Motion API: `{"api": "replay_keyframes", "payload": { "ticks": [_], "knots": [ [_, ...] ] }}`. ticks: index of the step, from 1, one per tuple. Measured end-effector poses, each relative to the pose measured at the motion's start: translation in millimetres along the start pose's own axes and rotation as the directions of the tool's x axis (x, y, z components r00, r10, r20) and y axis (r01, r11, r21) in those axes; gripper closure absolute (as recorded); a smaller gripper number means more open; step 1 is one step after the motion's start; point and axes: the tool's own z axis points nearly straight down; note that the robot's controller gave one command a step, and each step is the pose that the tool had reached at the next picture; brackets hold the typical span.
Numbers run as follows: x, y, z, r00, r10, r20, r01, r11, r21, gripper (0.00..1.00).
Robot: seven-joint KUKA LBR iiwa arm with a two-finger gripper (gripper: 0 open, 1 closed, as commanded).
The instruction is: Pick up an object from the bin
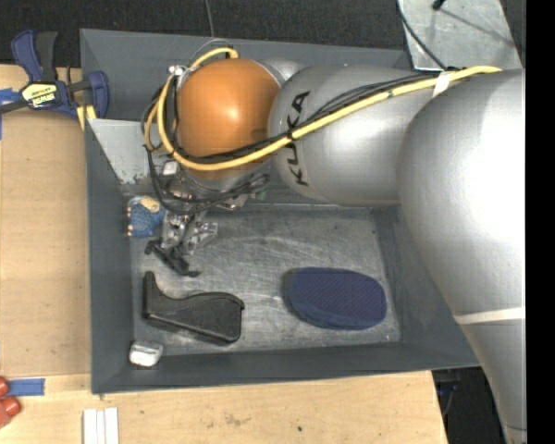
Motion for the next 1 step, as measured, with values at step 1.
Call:
{"api": "replay_keyframes", "payload": {
  "ticks": [1],
  "knots": [
    [-1.9,-2.8,-68.4,1.000,0.004,0.001,-0.004,1.000,0.005,1.00]
  ]
}}
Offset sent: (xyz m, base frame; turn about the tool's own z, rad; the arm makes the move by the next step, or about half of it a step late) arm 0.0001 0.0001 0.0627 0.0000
